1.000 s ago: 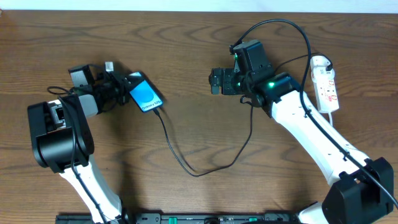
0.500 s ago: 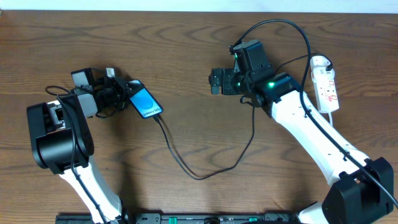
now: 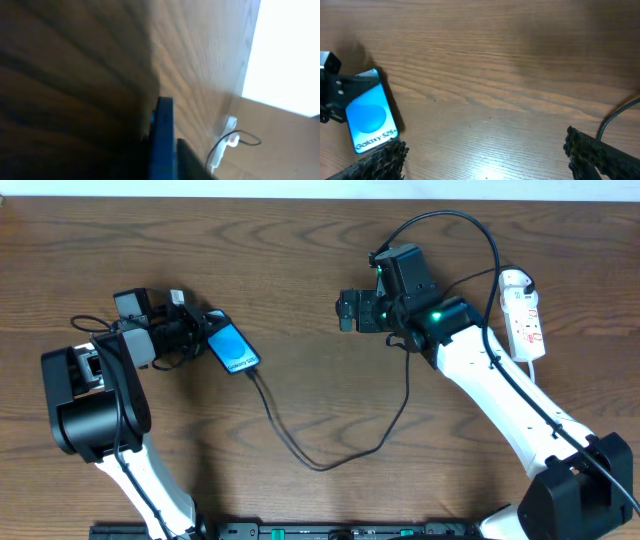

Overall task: Plug charger to phone and switch on socket
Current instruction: 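Lower the phone flat onto the table with the left gripper, then move the right gripper right to the white power strip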

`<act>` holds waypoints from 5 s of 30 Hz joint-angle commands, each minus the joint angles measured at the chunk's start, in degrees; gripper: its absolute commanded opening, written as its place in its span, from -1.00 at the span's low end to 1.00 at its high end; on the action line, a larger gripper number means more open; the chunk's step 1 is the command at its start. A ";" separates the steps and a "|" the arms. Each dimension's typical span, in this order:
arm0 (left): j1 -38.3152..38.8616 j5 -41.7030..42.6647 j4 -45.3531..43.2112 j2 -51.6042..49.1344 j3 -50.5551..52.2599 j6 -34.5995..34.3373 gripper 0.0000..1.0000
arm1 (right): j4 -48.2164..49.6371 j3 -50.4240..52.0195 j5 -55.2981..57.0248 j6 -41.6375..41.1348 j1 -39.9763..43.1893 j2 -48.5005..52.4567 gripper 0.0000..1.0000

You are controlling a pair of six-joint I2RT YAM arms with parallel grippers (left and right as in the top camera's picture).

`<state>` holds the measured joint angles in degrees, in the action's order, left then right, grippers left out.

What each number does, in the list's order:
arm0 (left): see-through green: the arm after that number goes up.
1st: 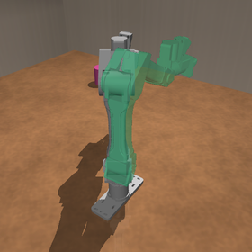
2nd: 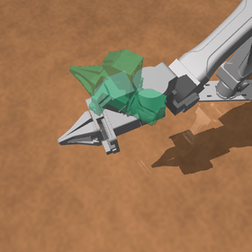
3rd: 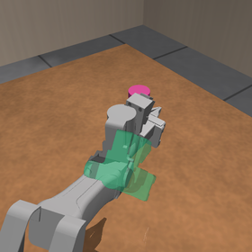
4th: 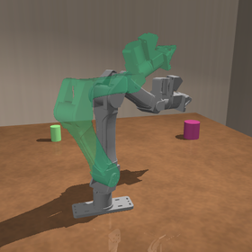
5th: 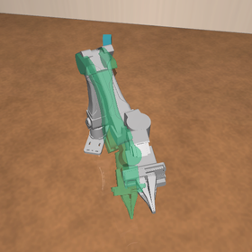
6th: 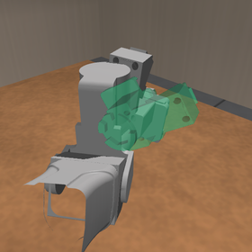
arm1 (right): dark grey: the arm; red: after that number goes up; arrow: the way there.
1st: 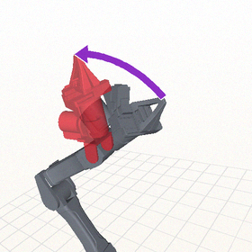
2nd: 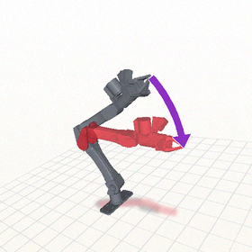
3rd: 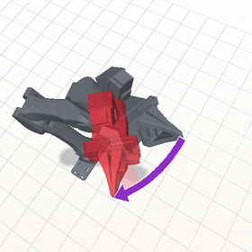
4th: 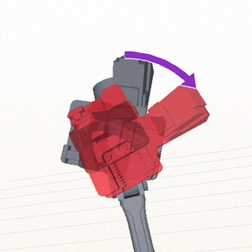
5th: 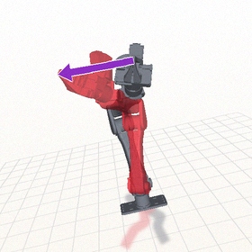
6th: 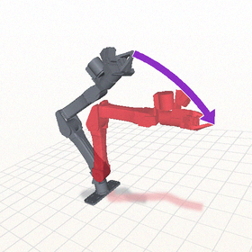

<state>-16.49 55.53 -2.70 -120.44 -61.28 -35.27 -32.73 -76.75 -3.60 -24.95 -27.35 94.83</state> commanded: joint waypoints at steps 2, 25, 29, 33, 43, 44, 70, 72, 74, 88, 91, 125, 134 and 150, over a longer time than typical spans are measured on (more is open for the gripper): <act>-0.13 -8.63 3.02 -1.51 1.05 0.37 -0.37 | -0.04 -0.44 0.46 0.85 0.26 -1.01 0.98; -0.04 -14.32 10.69 -1.49 1.05 1.20 0.45 | -0.04 -0.44 0.44 0.85 0.26 -1.01 0.98; -0.04 -18.18 13.99 -1.49 1.05 1.20 0.50 | -0.04 -0.44 0.44 0.85 0.26 -1.01 0.99; -0.04 -21.29 16.92 -1.49 1.05 1.18 0.52 | -0.04 -0.44 0.22 0.85 0.26 -1.01 0.99; -0.04 -26.60 23.19 -1.49 1.05 1.16 0.53 | -0.07 -0.44 0.20 0.85 0.26 -1.01 0.99; -0.04 -26.93 23.67 -1.49 1.05 1.16 0.53 | -0.07 -0.44 0.20 0.85 0.26 -1.01 0.99; -0.04 -37.73 35.93 -1.49 1.05 0.94 0.54 | -0.07 -0.44 0.02 0.85 -0.50 -0.96 0.98; -0.04 -38.53 36.74 -1.49 1.05 0.96 0.54 | -0.07 -0.44 0.04 0.85 -0.50 -0.96 0.99; -0.04 -38.75 37.13 -1.49 1.05 0.96 0.55 | -0.07 -0.44 0.04 0.83 -0.48 -0.96 0.99; -0.04 -39.78 38.56 -1.49 1.05 0.96 0.54 | -0.09 -0.44 0.04 0.85 -0.48 -0.96 0.99; -0.04 -40.06 39.43 -1.25 1.01 1.03 0.54 | -0.09 -0.44 0.07 0.90 -0.50 -0.96 0.99; 23.06 -53.44 46.84 54.01 -2.73 19.37 0.55 | -1.60 -0.37 3.28 1.46 -0.44 -0.96 0.99; 23.06 -53.44 46.84 53.24 -2.71 19.37 0.56 | -4.94 -0.48 -0.90 2.51 0.87 -0.96 0.99; 23.06 -53.44 46.84 53.22 -2.71 19.37 0.56 | -30.62 -20.28 -16.90 20.52 31.71 -0.96 0.99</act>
<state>6.44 2.79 43.94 -67.00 -63.53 -16.60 -62.04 -93.27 -18.35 -10.24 -1.96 94.76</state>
